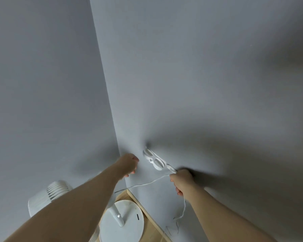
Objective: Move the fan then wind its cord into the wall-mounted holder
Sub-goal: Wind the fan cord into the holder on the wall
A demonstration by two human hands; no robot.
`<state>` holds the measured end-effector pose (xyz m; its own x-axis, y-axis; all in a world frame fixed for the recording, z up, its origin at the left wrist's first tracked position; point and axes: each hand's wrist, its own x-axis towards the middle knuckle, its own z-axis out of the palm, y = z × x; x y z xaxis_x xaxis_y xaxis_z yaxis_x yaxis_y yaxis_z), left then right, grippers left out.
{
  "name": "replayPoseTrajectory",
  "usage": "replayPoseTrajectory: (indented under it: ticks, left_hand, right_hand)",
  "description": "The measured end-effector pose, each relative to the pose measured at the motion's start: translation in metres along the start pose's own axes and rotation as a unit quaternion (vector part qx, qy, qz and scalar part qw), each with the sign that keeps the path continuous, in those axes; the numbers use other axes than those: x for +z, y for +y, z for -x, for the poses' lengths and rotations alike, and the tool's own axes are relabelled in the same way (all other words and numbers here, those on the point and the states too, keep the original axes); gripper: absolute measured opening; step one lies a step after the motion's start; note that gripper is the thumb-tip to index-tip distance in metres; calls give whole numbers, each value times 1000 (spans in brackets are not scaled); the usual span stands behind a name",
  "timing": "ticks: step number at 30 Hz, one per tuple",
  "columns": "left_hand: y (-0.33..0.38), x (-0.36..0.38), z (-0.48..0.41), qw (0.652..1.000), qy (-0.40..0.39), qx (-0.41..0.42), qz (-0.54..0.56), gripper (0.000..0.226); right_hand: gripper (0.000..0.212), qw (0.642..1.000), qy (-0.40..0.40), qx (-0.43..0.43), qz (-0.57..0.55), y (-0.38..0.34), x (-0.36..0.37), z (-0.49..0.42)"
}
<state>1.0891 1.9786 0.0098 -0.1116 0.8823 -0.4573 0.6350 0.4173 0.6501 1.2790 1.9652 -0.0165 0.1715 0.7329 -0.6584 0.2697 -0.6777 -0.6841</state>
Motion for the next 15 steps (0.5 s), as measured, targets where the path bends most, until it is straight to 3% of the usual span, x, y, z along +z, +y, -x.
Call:
replayPoseTrajectory:
  ticks: [2,5,8,15]
  left_hand:
    - [2,3,-8,991,28,64,-115,34]
    - [13,10,-10,940,49,193,-276,35]
    - [18,14,-16,917,33,255,-306,34]
    - [11,11,-26,940,-22,225,-257,35]
  right_hand:
    - [32,998,36,-15,-38,-1,5,1]
    - [34,993,71,-35,-92,-2,13,2]
    - [36,985,86,-46,-142,-5,19,5]
    - [34,980,135,-56,-135,-6,28,2]
